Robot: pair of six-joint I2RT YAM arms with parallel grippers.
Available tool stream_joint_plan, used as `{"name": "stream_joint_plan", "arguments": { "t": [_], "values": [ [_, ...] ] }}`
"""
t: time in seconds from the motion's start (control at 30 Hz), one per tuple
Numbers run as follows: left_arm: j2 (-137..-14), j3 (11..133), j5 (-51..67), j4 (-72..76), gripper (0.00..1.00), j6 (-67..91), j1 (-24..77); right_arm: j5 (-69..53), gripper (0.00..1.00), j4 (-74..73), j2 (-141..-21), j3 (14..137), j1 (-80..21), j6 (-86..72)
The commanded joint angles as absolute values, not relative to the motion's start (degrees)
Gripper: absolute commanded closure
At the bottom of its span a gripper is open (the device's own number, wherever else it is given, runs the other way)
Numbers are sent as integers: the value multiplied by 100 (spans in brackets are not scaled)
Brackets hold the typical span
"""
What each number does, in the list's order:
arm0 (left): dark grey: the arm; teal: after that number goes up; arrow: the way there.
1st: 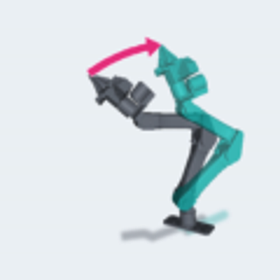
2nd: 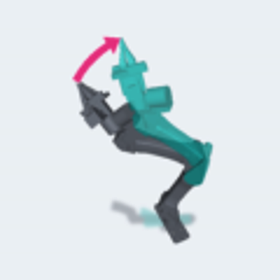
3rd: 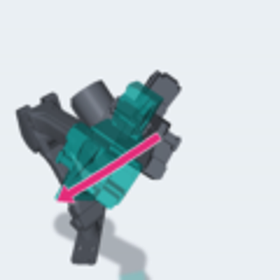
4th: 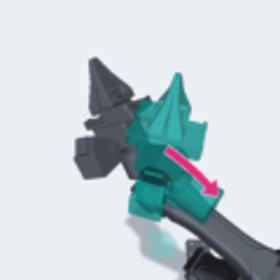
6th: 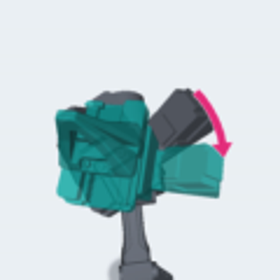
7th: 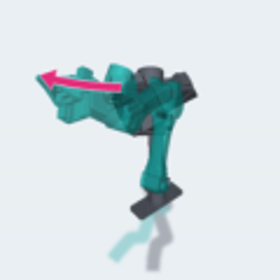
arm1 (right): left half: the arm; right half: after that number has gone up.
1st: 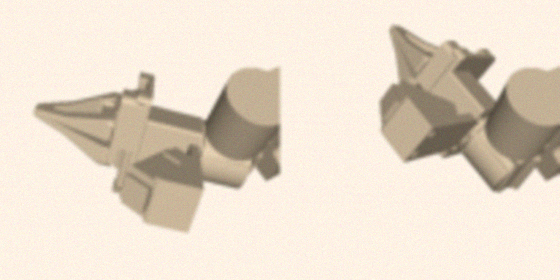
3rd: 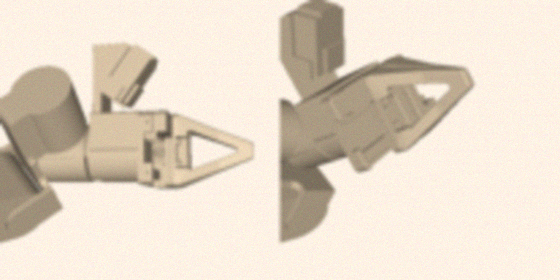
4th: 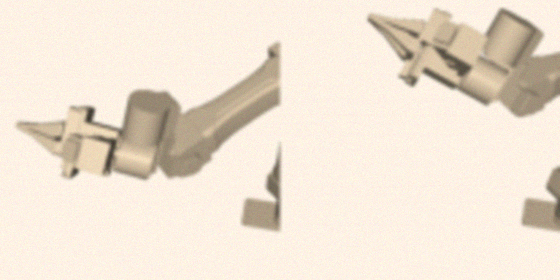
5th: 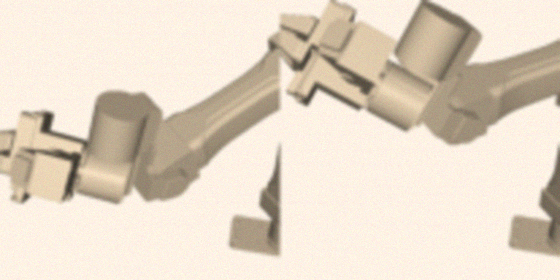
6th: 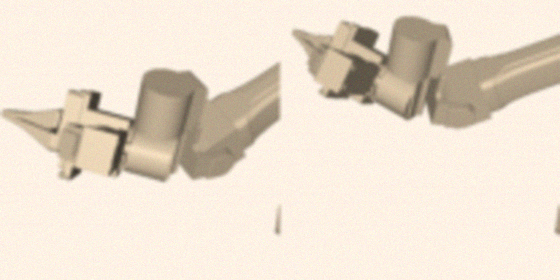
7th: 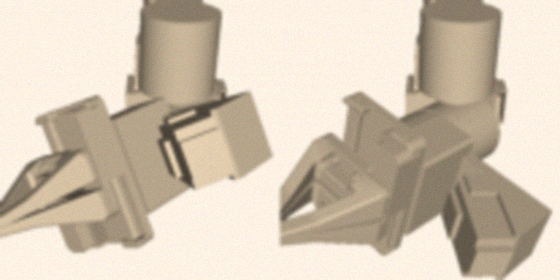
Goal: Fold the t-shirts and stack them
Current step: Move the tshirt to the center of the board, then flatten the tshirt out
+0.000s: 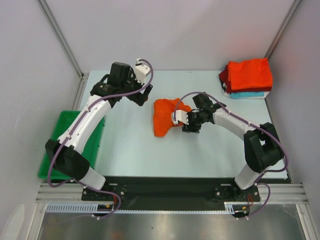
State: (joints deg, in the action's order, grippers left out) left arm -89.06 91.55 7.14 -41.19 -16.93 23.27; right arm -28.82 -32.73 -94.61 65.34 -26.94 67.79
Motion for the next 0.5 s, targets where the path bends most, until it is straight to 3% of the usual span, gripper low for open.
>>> {"name": "stream_joint_plan", "arguments": {
  "t": [0.0, 0.47],
  "values": [
    [-8666, 8798, 782, -3946, 8, -1573, 2355, -2725, 43, -2919, -9238, 6478, -2681, 7294],
    [-8666, 8649, 448, -3955, 7, -1705, 2347, -2259, 46, -1846, -10230, 6741, -2777, 7541]
  ]
}}
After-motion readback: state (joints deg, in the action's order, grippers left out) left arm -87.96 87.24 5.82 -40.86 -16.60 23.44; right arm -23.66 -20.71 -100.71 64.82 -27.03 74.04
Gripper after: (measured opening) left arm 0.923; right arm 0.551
